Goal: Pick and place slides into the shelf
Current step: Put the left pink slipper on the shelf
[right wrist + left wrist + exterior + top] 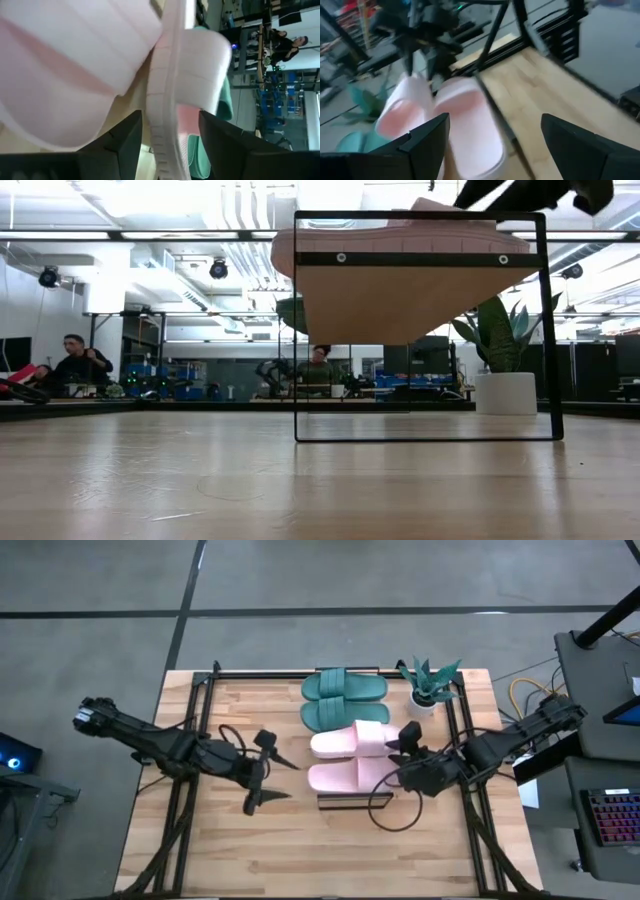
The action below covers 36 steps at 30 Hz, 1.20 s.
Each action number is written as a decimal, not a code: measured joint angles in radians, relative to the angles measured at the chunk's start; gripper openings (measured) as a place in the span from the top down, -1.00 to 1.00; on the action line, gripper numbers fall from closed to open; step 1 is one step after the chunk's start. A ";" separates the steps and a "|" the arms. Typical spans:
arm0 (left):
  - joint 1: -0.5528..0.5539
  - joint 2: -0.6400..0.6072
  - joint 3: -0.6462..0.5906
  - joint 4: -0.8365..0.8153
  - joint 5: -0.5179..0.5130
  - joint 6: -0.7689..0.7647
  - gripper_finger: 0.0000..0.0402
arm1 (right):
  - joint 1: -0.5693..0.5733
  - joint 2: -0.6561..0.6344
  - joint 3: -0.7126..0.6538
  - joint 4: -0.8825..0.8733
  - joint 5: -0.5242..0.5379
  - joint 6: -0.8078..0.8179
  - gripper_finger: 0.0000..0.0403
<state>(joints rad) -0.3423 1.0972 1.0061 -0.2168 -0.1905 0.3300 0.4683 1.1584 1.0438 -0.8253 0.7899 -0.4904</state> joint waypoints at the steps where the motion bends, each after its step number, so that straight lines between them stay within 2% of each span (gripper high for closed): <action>1: 0.011 0.006 0.000 0.012 0.025 0.001 -0.48 | 0.000 -0.001 0.008 0.000 -0.002 0.000 0.08; 8: 0.092 0.083 0.000 0.038 0.069 0.025 -0.48 | -0.021 -0.008 0.018 0.001 -0.004 0.035 0.07; 16: 0.166 0.178 0.023 0.037 0.095 0.036 -0.48 | -0.035 -0.009 0.029 -0.003 -0.004 0.039 -0.11; 23: 0.203 0.192 0.048 0.076 0.205 0.074 -0.48 | -0.035 -0.012 0.053 -0.004 -0.003 0.050 -0.10; 28: 0.235 0.195 0.048 0.136 0.230 0.105 -0.48 | -0.035 -0.013 0.053 -0.004 0.016 0.046 0.13; 36: 0.263 0.217 0.048 0.131 0.246 0.108 -0.48 | -0.035 -0.013 0.041 -0.033 -0.011 0.072 0.86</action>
<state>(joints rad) -0.0795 1.3141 1.0542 -0.0859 0.0559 0.4379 0.4328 1.1454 1.0845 -0.8586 0.7788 -0.4185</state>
